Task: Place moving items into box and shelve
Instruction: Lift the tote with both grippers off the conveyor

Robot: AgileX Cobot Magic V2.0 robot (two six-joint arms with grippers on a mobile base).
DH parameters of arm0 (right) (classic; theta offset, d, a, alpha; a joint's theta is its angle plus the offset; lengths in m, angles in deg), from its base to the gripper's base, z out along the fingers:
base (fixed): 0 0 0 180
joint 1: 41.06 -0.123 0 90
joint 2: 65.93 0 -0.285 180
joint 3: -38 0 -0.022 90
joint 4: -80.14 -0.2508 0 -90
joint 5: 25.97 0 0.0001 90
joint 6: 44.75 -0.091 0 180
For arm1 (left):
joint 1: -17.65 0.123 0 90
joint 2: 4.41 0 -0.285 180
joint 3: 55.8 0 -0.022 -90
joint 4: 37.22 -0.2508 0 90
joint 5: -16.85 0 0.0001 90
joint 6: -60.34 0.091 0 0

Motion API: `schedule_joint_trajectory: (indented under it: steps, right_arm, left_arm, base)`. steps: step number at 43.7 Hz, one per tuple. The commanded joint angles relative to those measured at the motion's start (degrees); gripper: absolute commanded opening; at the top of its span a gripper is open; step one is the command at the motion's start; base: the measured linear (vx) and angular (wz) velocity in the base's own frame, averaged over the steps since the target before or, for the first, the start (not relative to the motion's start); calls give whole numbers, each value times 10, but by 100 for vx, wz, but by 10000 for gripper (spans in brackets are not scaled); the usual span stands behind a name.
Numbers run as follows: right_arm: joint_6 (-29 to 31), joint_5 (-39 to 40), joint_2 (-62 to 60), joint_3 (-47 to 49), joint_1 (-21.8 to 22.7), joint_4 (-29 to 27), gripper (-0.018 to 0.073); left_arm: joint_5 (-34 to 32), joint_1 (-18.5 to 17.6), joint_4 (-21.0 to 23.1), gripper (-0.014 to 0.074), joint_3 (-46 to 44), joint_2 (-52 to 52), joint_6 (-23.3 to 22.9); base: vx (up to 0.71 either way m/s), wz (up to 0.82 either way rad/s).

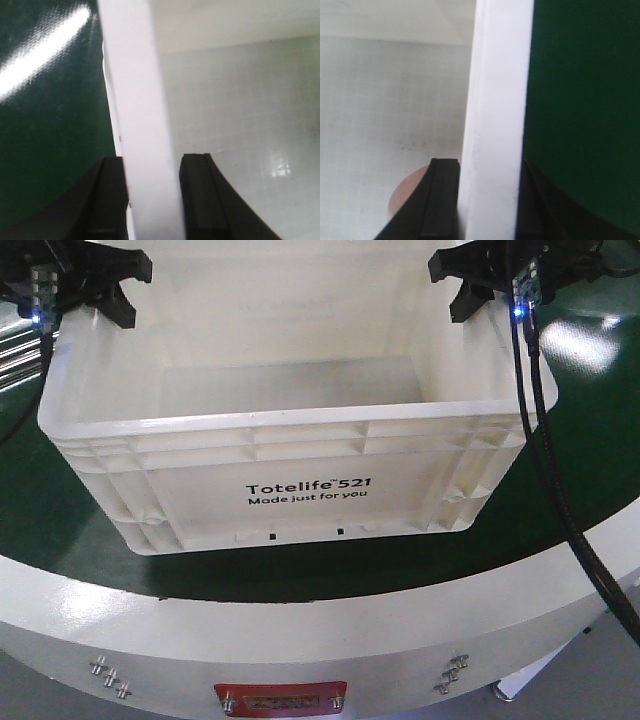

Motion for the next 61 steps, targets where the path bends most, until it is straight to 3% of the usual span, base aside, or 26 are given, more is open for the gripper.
schedule_joint_trajectory:
  steps: [1, 16, 32, 33, 61]
  right_arm:
    - [26, -23, -82, 26, -4, -123, -3]
    - [26, -25, -102, 26, -4, -147, -3]
    - [26, -25, -102, 26, -4, -161, -3]
    - [27, -25, -102, 26, -4, -161, -3]
    - [28, -25, -102, 26, -4, -161, -3]
  left_arm:
    - [-5, -2, 18, -6, -56, 33, 11]
    - [29, -2, 19, -6, -56, 33, 11]
    - [27, -2, 72, -6, -56, 34, 11]
    - [27, -2, 92, -6, -56, 34, 11]
    - [28, -2, 89, -6, -56, 34, 12]
  base:
    - [0, 0]
    - [0, 0]
    - [0, 0]
    - [0, 0]
    - [0, 0]
